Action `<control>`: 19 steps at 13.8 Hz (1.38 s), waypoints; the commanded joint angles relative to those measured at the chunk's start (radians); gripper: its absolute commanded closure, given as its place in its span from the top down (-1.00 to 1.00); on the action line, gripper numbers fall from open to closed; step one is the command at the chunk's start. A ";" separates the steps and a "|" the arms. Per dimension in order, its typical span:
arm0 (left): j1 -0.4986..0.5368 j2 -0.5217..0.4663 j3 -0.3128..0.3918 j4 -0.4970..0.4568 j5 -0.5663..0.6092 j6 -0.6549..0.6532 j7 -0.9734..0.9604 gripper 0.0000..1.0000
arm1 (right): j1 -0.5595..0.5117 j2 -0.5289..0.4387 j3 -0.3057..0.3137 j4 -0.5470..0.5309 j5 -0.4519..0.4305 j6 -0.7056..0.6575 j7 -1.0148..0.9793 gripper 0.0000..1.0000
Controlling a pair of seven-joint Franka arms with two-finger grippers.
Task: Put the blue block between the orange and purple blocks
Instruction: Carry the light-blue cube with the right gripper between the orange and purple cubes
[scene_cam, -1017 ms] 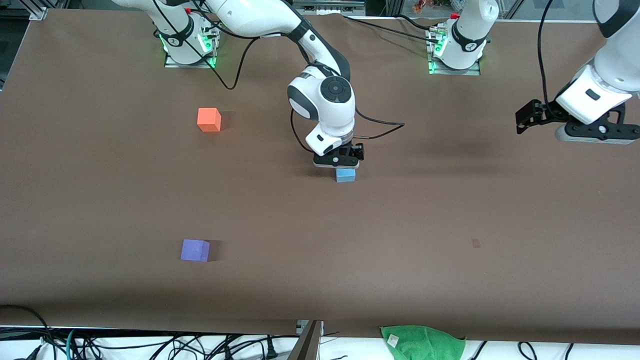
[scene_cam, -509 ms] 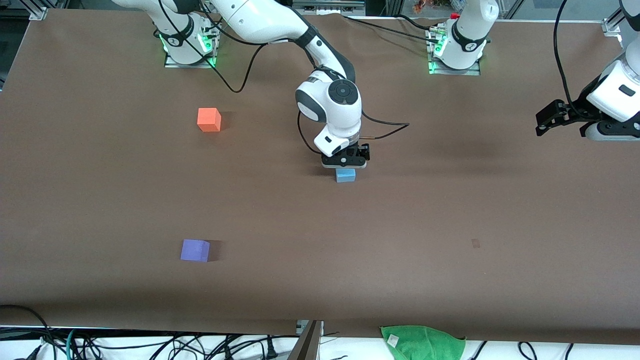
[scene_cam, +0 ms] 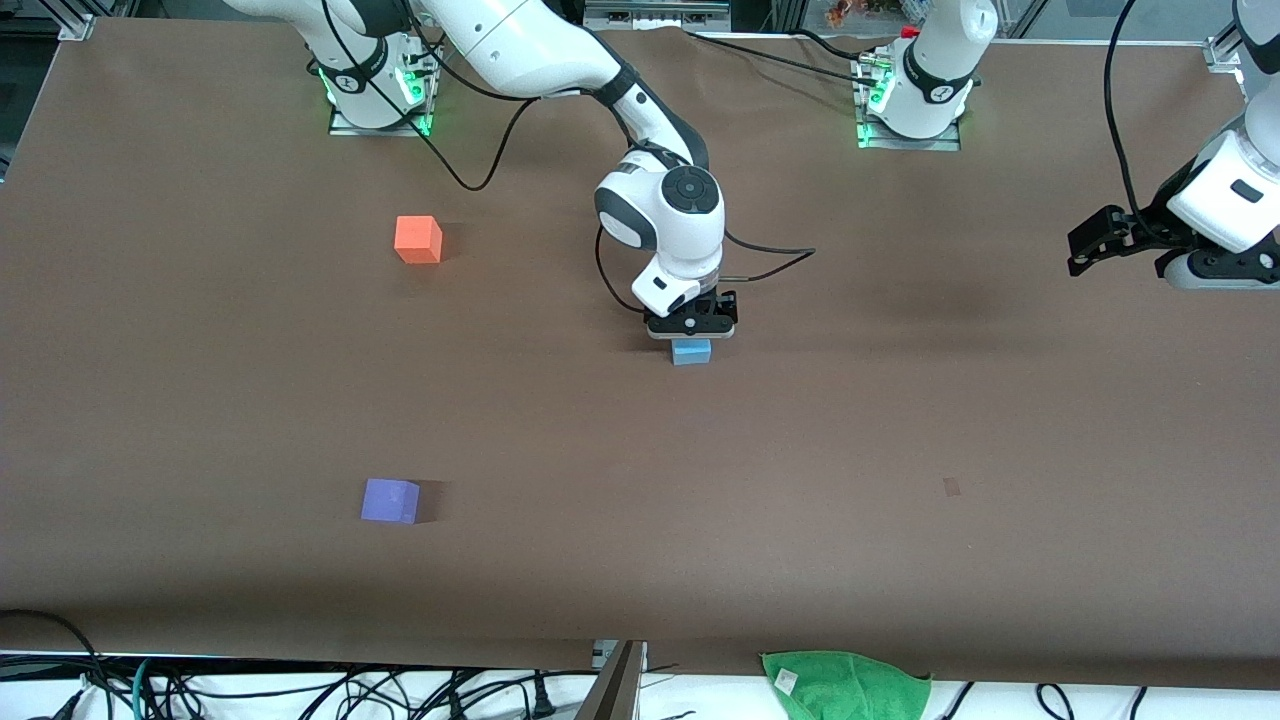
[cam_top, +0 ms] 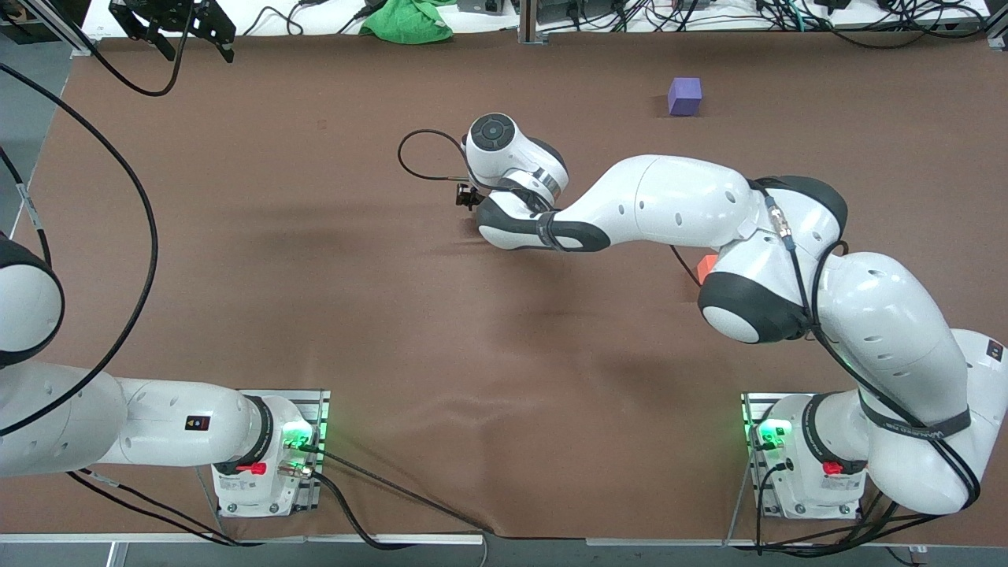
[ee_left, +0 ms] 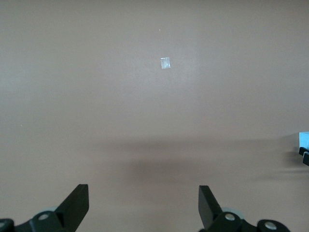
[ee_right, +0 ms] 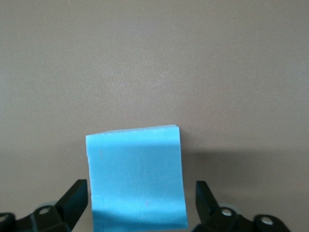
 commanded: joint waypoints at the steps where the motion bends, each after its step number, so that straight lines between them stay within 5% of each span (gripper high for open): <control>1: 0.007 0.015 -0.001 0.031 -0.015 -0.030 0.007 1.00 | 0.008 0.014 -0.012 0.032 -0.012 0.003 0.000 -0.04; 3: 0.006 0.017 -0.001 0.042 -0.015 -0.027 0.007 1.00 | 0.008 0.012 -0.013 0.032 -0.012 0.001 0.000 -0.43; 9: 0.007 0.018 0.002 0.046 -0.015 -0.027 0.006 1.00 | -0.059 -0.139 -0.020 0.006 0.002 -0.165 -0.054 -0.45; 12: 0.007 0.018 0.003 0.045 -0.015 -0.027 -0.003 1.00 | -0.161 -0.315 -0.036 -0.179 0.017 -0.198 -0.134 -0.45; 16: 0.006 0.023 0.003 0.046 -0.003 -0.027 -0.008 1.00 | -0.320 -0.519 -0.065 -0.415 0.197 -0.210 -0.526 -0.45; 19: 0.007 0.037 0.003 0.046 -0.001 -0.027 -0.010 1.00 | -0.321 -0.598 -0.180 -0.566 0.195 -0.198 -0.676 -0.45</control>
